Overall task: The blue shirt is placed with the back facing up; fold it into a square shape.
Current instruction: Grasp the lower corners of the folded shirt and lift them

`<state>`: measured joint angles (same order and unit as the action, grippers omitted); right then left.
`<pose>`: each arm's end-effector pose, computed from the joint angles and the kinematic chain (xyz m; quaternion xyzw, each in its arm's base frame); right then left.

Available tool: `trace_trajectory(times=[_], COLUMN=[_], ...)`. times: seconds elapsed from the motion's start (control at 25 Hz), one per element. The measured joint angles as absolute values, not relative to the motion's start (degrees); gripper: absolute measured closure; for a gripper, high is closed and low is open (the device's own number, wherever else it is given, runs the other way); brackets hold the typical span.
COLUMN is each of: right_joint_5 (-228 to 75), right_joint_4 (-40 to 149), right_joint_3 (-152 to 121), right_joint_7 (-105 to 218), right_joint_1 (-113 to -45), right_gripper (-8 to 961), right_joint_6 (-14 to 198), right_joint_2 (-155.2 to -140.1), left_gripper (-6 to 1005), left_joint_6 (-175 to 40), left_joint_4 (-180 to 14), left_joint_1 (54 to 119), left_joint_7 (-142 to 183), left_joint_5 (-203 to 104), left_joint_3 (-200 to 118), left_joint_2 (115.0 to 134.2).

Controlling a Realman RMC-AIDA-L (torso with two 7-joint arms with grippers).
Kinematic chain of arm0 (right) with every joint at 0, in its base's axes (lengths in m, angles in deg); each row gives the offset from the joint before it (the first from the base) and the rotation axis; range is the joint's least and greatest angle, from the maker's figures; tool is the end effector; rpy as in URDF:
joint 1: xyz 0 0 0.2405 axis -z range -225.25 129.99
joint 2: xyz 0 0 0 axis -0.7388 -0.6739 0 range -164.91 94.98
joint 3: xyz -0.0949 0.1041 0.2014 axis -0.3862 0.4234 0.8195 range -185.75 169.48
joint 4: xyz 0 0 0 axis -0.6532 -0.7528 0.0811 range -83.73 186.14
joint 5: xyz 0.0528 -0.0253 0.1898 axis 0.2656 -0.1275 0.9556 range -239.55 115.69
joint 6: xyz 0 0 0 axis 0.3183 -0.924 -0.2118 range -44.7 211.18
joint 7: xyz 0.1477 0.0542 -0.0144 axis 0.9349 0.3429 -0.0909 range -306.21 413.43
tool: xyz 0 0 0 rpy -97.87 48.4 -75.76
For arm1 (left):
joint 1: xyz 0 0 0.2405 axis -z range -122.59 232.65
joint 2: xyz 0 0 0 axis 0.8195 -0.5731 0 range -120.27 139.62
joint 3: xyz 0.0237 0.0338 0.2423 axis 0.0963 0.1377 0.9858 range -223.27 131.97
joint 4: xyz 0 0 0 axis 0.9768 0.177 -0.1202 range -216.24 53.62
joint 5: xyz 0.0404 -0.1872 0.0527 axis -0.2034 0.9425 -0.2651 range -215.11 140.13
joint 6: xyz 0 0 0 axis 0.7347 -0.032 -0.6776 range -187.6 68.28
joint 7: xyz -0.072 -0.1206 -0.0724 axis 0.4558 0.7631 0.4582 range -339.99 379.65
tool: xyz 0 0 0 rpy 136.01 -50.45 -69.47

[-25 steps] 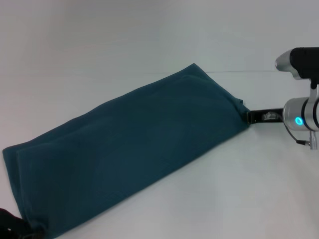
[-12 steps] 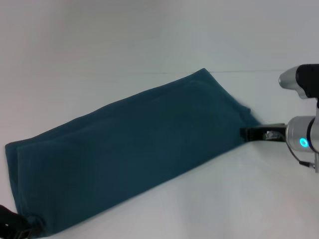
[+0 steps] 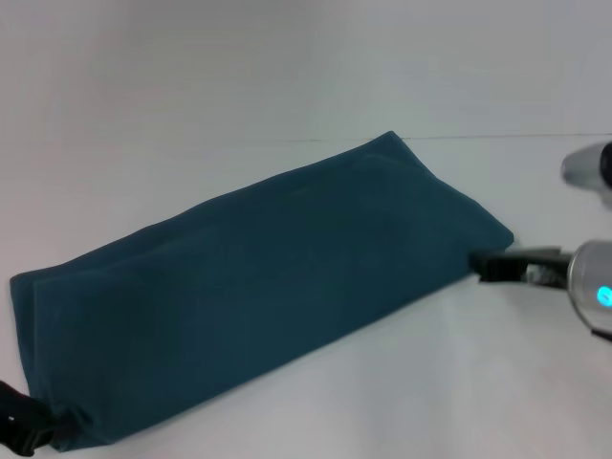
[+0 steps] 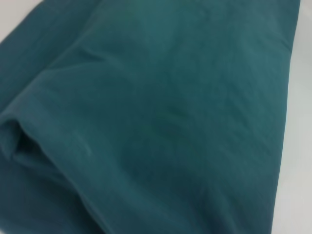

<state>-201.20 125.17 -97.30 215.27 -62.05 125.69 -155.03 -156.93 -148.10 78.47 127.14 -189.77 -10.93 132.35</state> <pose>0.2422 0.3531 -0.0218 -0.7966 0.4760 0.0738 0.3652 -0.3180 0.2711 0.0418 -0.8957 -0.4155 0.0539 0.1488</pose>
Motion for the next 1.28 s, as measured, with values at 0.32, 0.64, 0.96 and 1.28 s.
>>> trace_trajectory(times=[0.32, 0.64, 0.96, 1.28], right_joint_5=[-205.2, -211.4, -211.3, -211.0], right_joint_4=[117.1, 100.2, 99.9, 98.8], right_joint_3=[-88.6, -80.8, -77.2, -76.1], right_joint_7=[213.1, 212.7, 212.7, 212.0], right_joint_1=[-72.6, -84.8, -85.7, -86.0], right_gripper=[828, 571, 249, 192], right_joint_6=[125.7, 121.9, 123.3, 124.9], right_joint_2=[-154.83, -154.78, -154.32, -154.14], left_gripper=[973, 972, 972, 973], left_joint_6=[-156.7, -156.1, -156.0, -156.0], left_joint_4=[-146.8, -146.5, -146.0, -145.8], left_joint_1=[79.3, 79.2, 79.6, 79.9], left_joint_7=[126.9, 127.1, 127.2, 127.2], left_joint_5=[-189.0, -189.0, -189.0, -189.0], left_joint_3=[-10.9, -10.9, -10.9, -10.9], left_joint_2=[132.22, 132.16, 132.18, 132.1])
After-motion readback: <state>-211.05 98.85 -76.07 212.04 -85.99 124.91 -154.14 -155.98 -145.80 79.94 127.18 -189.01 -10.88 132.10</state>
